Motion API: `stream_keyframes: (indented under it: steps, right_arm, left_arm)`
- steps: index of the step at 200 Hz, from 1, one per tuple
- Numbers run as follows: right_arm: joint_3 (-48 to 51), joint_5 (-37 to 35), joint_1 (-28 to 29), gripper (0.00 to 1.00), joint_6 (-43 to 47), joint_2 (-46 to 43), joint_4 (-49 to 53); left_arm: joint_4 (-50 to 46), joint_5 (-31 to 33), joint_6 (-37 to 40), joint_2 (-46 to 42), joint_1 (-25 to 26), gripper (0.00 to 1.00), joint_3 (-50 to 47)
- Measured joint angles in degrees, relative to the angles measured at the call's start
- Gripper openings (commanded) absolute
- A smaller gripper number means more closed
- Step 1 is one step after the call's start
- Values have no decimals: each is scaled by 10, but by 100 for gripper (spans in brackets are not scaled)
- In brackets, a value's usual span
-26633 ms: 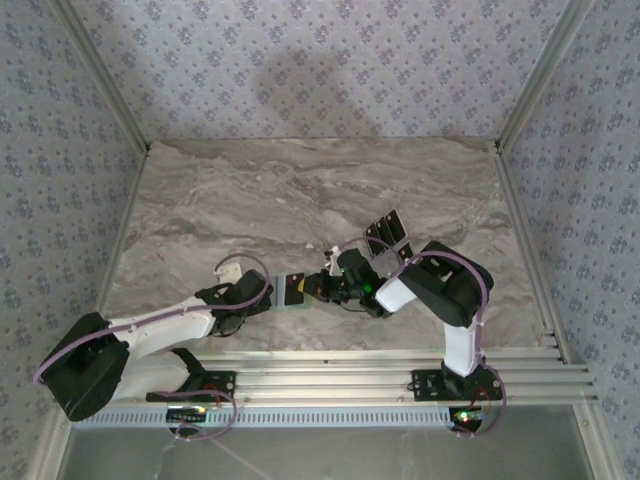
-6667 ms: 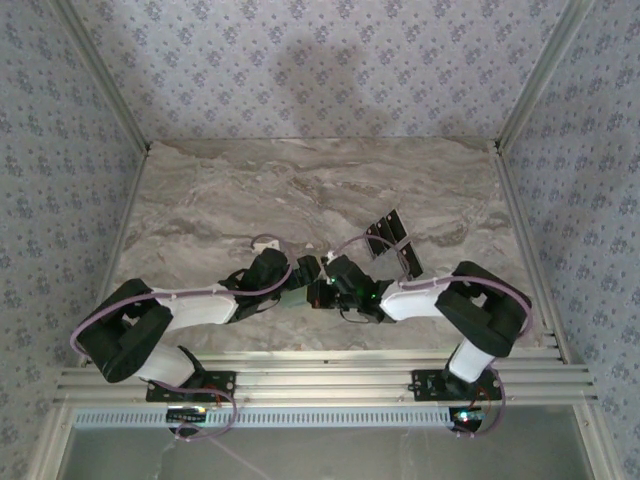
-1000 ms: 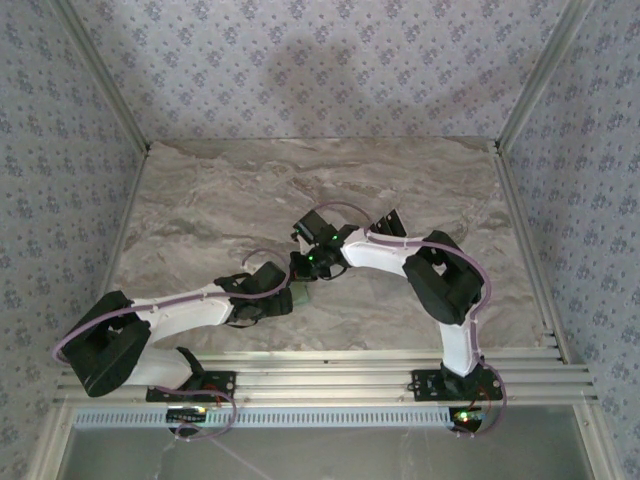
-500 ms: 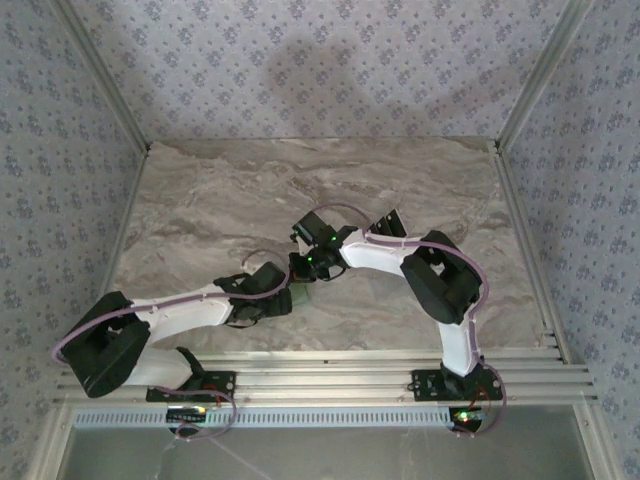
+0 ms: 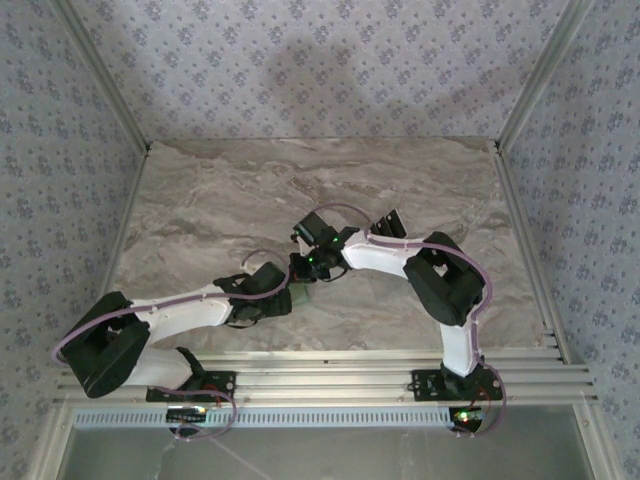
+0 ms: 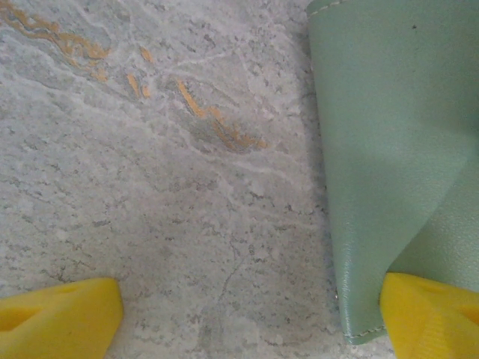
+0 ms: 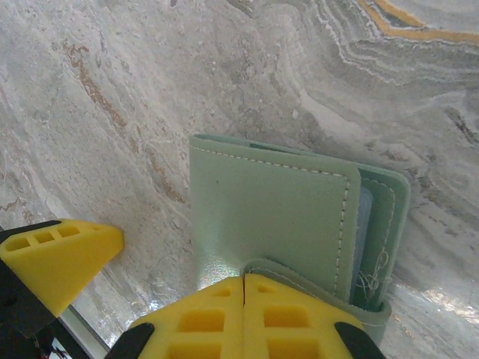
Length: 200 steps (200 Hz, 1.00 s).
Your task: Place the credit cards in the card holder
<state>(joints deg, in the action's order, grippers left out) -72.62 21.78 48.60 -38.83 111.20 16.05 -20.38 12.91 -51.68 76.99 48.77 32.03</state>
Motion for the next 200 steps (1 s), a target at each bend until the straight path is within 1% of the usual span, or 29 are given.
stream_keyframes:
  steps: [138, 200]
  right_arm:
    - [15, 2, 3, 0, -8, 6, -21]
    - [34, 8, 1, 0, -9, 6, -47]
  left_arm:
    - [0, 0, 2, -2, 0, 90, 0]
    - [11, -8, 1, -55, 0, 93, -22]
